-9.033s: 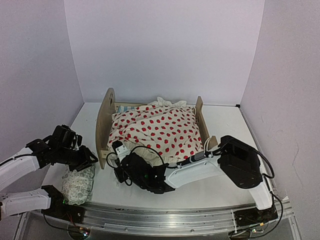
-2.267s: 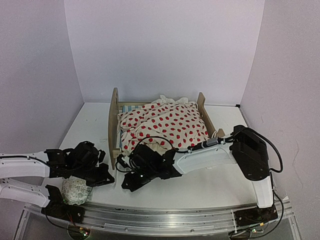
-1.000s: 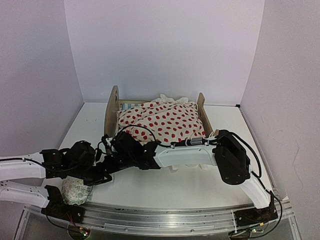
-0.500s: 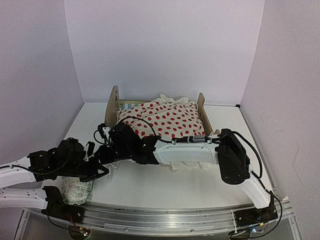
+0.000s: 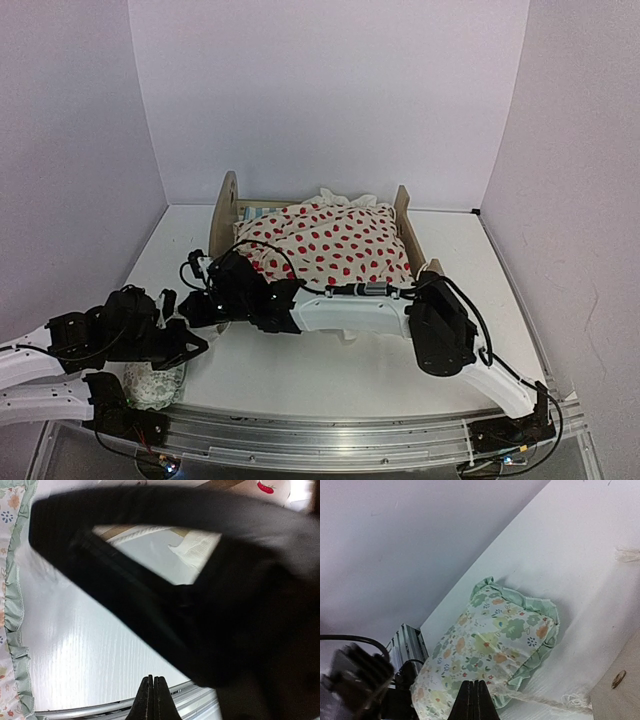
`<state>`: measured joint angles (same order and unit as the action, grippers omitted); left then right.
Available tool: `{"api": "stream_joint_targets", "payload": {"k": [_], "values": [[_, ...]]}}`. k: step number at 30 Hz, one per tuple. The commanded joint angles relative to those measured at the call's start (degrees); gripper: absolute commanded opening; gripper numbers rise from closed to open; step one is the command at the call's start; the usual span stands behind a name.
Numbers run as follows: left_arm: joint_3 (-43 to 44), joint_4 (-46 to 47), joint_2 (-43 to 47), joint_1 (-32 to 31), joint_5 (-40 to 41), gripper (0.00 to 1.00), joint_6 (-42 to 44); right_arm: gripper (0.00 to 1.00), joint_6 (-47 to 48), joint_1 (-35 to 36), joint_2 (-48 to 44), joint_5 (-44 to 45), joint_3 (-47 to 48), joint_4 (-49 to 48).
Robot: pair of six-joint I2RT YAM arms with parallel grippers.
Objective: Set up the pet bed
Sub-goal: Cross the left ropes of the mattress closest to the robot.
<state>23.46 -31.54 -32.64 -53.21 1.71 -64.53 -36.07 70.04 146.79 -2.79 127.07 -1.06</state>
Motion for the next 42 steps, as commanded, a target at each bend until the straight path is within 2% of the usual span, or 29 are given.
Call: {"api": "stream_joint_targets", "payload": {"k": [1, 3, 4, 8, 10, 12, 14, 20, 22, 26, 32, 36, 39, 42], "values": [[0.0, -0.2, 1.4, -0.3, 1.2, 0.0, -0.1, 0.0, -1.2, 0.0, 0.7, 0.8, -0.5, -0.8], [0.2, -0.8, 1.4, -0.2, 1.3, 0.0, -0.1, 0.0, -0.8, 0.0, -0.1, 1.2, -2.3, -0.7], [0.2, -1.2, 1.5, -0.2, 1.4, 0.0, -0.2, 0.05, -0.1, 0.1, -0.3, 0.6, -2.4, -0.8], [0.4, -4.0, 2.0, -0.2, 2.4, 0.02, -1.2, 0.39, 2.1, 0.4, -0.3, -0.1, -0.6, -0.8], [0.7, -5.7, 1.7, -0.2, 3.4, 0.11, -1.8, 0.44, 2.3, 0.4, -0.3, 1.2, 0.6, -0.9], [1.2, -7.5, 1.1, -0.2, 4.6, 0.24, -2.3, 0.46, 3.2, 0.4, -0.4, 2.0, 1.9, -0.9], [2.2, -8.6, 0.5, -0.2, 5.5, 0.3, -2.8, 0.46, 3.9, 0.4, -0.9, 2.6, 3.1, -1.0], [5.7, -11.8, -4.7, -0.2, 8.3, 0.33, -1.7, 0.46, 7.0, 0.4, -6.5, 2.6, 0.6, -1.6], [6.7, -11.5, -7.4, -0.2, 8.8, 0.35, -1.5, 0.47, 9.3, 0.4, -11.3, 2.7, -4.4, -1.7], [8.1, -8.5, -12.3, -0.2, 9.7, 0.37, 1.9, 0.48, 13.7, 0.4, -22.6, 7.1, -20.3, -2.0], [11.8, -2.2, -24.2, 0.3, 11.4, 0.5, 14.1, 0.48, 16.1, 0.4, -40.0, 14.8, -45.0, -2.0], [16.0, 0.4, -32.8, 3.2, 9.6, 0.44, 18.0, 0.48, 15.4, 0.4, -49.4, 19.9, -57.6, -0.9], [15.6, 6.0, -36.5, 6.7, 6.7, 0.36, 20.3, 0.48, 14.7, 0.4, -54.0, 22.1, -62.4, 0.9], [15.1, 9.5, -39.6, 11.1, 4.1, 0.32, 21.9, 0.47, 14.1, 0.4, -56.4, 23.2, -64.8, 4.0]]}}
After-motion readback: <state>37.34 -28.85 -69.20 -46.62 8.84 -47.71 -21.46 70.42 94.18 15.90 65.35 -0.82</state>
